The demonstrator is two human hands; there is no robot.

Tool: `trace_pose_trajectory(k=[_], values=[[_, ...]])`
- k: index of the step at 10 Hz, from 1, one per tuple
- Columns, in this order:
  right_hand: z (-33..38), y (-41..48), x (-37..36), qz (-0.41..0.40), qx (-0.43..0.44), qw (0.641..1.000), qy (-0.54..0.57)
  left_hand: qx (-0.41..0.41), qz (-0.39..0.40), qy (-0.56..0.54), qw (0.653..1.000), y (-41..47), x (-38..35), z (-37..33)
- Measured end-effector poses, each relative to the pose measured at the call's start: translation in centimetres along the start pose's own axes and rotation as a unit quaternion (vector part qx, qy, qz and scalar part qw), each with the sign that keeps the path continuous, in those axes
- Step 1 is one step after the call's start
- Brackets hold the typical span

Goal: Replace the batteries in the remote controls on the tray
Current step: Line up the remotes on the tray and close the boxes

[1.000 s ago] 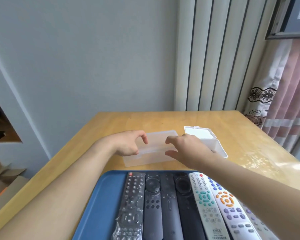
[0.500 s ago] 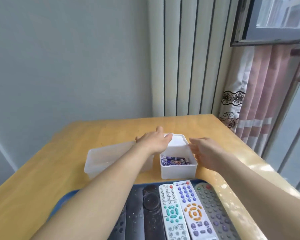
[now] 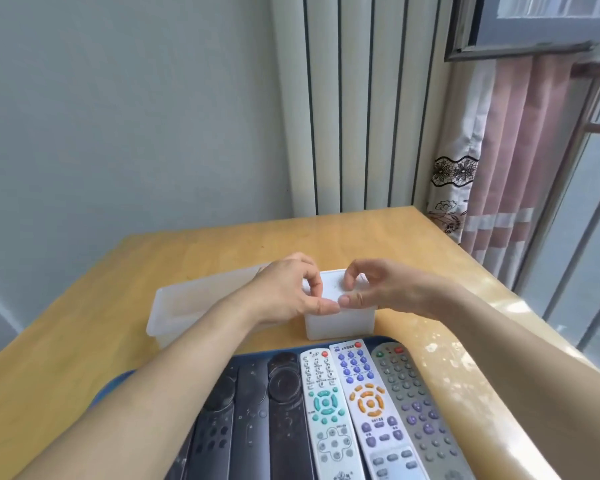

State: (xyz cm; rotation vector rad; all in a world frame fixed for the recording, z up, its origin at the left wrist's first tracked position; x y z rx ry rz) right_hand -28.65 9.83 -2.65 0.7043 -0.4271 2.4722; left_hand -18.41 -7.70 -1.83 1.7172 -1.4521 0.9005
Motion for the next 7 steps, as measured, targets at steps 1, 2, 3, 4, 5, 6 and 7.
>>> trace_pose_trajectory(k=[1,2,3,4,5,6,7], values=[[0.7,-0.4,-0.6,-0.043,0.011,0.996,-0.073,-0.016,-0.003,0.018,1.000,-0.5,-0.3,0.0],[0.4,-0.9,-1.9,-0.083,0.035,0.993,-0.071,-0.019,-0.037,0.091,0.995,-1.4,-0.8,0.3],[-0.1,-1.7,-2.4,-0.082,0.034,0.989,-0.117,0.050,-0.038,0.191,0.980,-2.7,-0.6,1.7],[-0.5,-1.9,-2.9,-0.095,0.038,0.986,-0.130,0.060,-0.002,0.225,0.973,-3.7,-0.2,2.6],[-0.6,-1.6,-3.7,-0.135,0.047,0.982,-0.120,0.015,-0.019,0.201,0.979,-4.4,0.1,2.2],[-0.5,-1.2,-4.6,-0.129,0.064,0.983,-0.118,-0.013,-0.037,0.146,0.988,-4.8,0.0,2.1],[0.0,-2.1,-4.6,-0.146,0.050,0.981,-0.121,-0.017,-0.083,0.130,0.988,-5.0,0.2,1.9]])
Point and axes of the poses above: each hand's wrist, its own y-axis towards the middle knuckle, its own x-axis out of the back of the hand, z = x × y, the point moved 1 cm from there along y, towards the middle knuckle
